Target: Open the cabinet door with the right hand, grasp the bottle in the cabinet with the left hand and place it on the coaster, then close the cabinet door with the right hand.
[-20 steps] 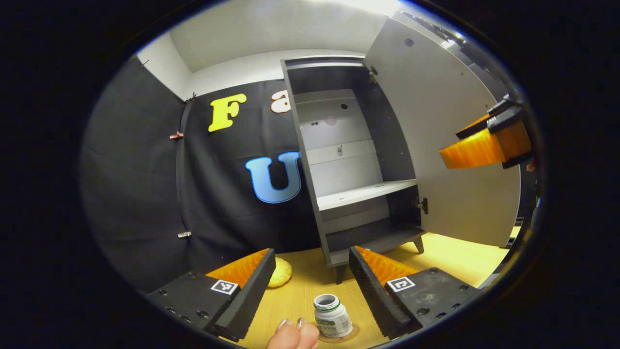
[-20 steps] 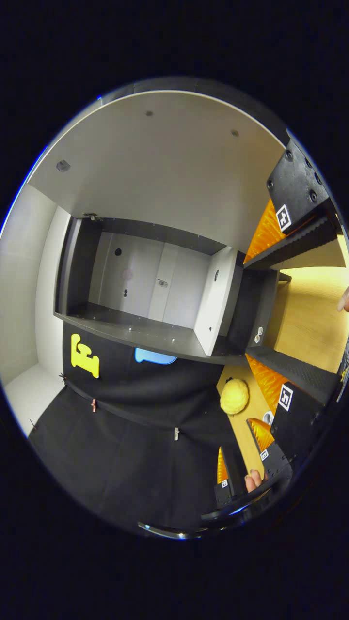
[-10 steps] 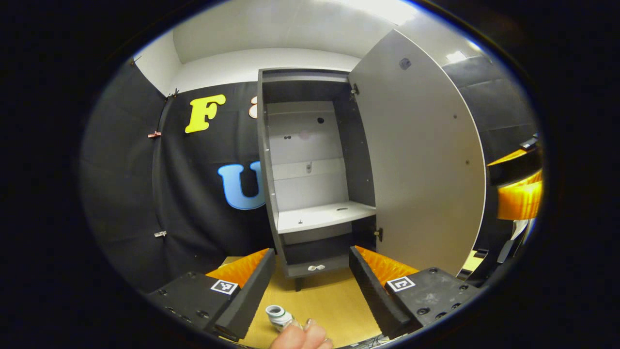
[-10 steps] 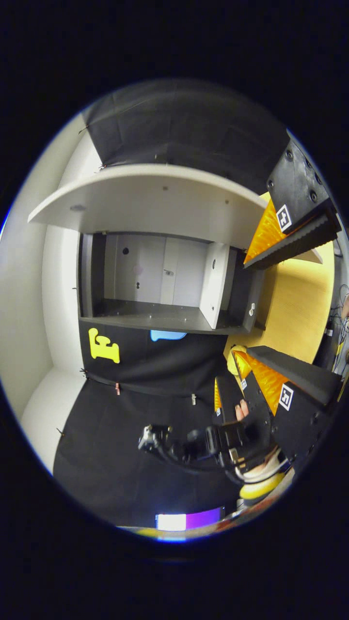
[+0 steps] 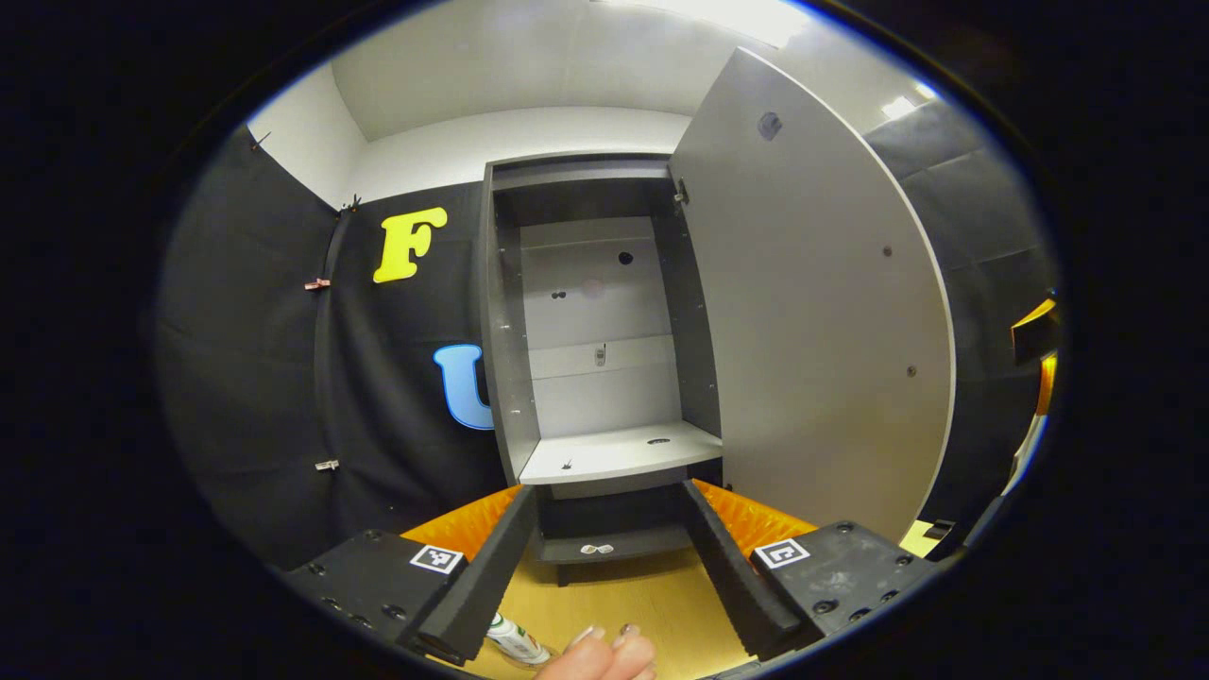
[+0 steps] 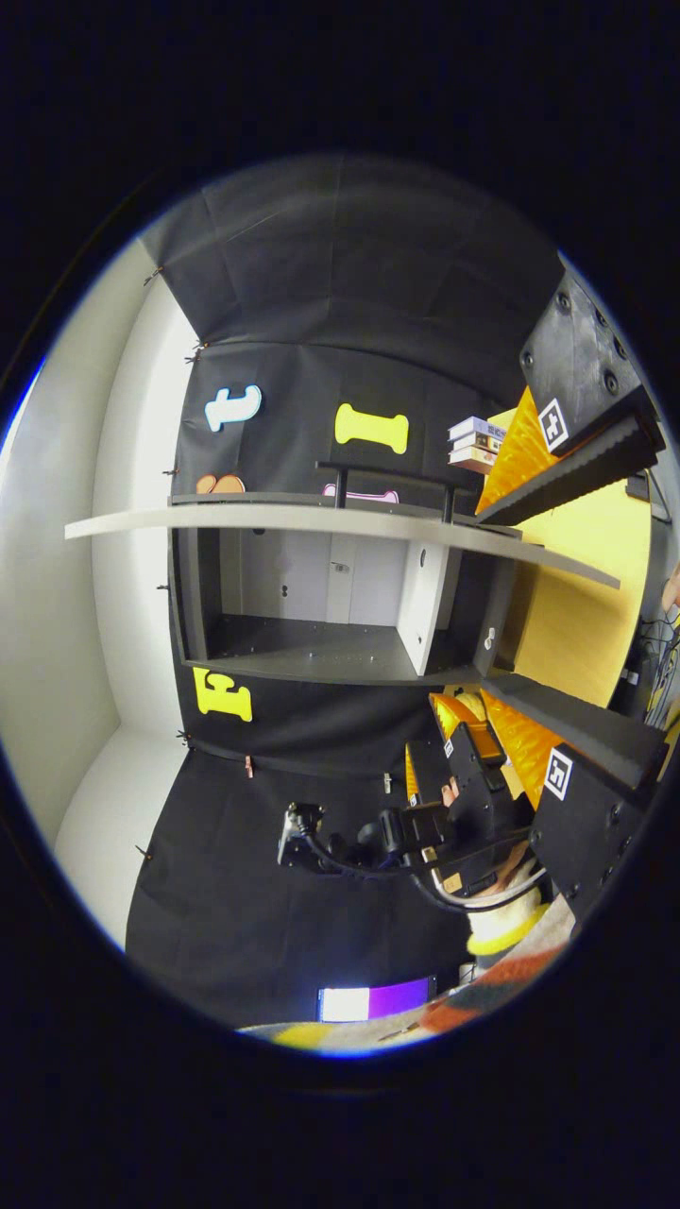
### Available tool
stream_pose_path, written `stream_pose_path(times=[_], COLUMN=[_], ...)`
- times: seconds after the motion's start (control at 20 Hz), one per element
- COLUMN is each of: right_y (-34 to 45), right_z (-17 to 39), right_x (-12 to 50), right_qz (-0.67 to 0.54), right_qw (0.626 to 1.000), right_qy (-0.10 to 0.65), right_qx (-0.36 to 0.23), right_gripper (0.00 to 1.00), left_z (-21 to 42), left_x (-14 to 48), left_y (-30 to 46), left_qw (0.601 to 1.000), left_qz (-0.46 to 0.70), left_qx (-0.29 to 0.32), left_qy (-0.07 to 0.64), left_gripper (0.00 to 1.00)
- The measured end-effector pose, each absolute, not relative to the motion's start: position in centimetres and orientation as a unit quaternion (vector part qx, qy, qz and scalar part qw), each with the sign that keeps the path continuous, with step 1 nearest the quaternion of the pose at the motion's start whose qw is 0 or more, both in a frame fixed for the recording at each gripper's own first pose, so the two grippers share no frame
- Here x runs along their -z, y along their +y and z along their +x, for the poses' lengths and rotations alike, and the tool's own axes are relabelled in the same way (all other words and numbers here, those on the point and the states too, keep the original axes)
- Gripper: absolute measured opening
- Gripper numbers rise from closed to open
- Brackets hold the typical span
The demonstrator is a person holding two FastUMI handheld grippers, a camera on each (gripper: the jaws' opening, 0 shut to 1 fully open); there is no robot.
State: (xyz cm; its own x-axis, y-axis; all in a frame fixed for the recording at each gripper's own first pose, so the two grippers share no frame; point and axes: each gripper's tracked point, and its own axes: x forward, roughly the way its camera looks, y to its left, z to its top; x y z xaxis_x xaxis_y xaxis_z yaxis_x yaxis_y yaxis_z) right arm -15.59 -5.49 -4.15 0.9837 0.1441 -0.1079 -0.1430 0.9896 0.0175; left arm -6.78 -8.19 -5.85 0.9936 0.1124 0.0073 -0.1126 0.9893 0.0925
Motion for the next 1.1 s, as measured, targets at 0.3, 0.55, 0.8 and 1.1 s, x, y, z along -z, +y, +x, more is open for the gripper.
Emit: stream_pose_path(times=[0.3,0.55,0.8,1.1], right_y=[-10.8,-13.5,-13.0,-11.0], right_z=[-13.7,-10.6,-6.9,-6.4], right_x=[3.6,3.4,2.9,3.5], right_qz=[0.026,0.007,0.02,0.022], right_qw=[0.994,0.99,0.987,0.982], right_qy=[0.024,-0.001,-0.02,-0.018], right_qx=[-0.108,-0.138,-0.158,-0.188], right_gripper=[0.97,0.97,0.98,0.95], left_z=[-8.7,-11.8,-13.7,-13.8], left_x=[4.6,6.4,6.4,6.5], left_y=[-9.5,-9.1,-7.2,-6.5], left_qw=[0.995,0.99,0.983,0.981], left_qz=[0.034,0.005,0.005,0.001], left_qx=[-0.094,-0.136,-0.179,-0.19], left_qy=[-0.009,0.021,0.04,0.047], left_gripper=[0.99,0.99,0.96,0.96])
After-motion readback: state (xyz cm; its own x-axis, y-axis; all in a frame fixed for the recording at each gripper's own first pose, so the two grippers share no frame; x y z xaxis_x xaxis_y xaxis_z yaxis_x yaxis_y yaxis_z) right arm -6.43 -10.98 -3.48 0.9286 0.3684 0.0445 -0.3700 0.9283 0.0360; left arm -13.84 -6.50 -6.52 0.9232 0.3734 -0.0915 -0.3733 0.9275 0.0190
